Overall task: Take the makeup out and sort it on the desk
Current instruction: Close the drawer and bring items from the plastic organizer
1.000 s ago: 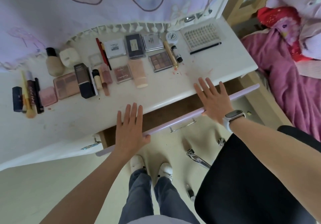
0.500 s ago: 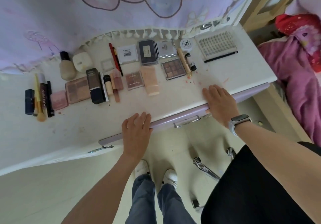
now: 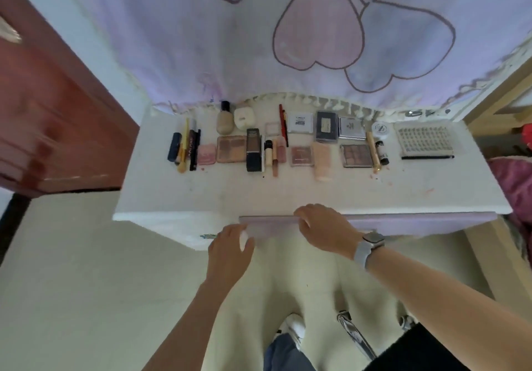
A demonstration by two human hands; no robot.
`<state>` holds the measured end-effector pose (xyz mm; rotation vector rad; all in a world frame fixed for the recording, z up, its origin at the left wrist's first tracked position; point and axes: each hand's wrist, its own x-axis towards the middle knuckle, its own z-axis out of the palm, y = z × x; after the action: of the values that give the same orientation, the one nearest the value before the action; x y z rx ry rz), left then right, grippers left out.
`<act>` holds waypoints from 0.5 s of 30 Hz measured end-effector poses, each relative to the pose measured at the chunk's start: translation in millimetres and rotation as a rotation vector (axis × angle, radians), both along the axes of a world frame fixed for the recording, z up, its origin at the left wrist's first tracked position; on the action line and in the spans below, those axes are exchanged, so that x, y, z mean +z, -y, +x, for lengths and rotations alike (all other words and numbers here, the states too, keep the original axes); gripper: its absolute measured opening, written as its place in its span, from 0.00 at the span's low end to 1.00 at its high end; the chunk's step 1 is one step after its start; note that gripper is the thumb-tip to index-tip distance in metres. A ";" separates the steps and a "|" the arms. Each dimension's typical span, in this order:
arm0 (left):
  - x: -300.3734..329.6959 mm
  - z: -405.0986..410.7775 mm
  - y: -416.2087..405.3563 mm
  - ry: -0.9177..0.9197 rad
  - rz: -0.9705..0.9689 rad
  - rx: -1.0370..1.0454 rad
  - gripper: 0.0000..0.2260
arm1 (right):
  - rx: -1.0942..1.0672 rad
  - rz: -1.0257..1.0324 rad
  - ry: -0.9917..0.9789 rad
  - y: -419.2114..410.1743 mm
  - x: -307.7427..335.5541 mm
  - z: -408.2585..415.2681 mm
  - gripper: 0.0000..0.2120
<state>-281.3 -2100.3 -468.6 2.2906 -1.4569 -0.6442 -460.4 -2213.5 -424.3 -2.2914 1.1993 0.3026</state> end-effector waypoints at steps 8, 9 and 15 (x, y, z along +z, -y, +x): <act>97.4 141.7 -212.0 0.106 -0.085 0.427 0.16 | 0.464 -0.035 0.149 -143.0 70.5 187.7 0.15; 107.6 151.2 -252.7 0.123 -0.104 0.502 0.15 | 0.537 -0.029 0.177 -176.0 76.7 211.3 0.14; 131.7 152.1 -520.8 0.187 -0.109 1.011 0.15 | 0.950 0.099 0.303 -419.4 95.6 310.7 0.13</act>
<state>-129.1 -1579.5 -336.9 2.6098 -0.2269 -0.0384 -149.7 -1794.1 -328.7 -2.5389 -0.1085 0.3124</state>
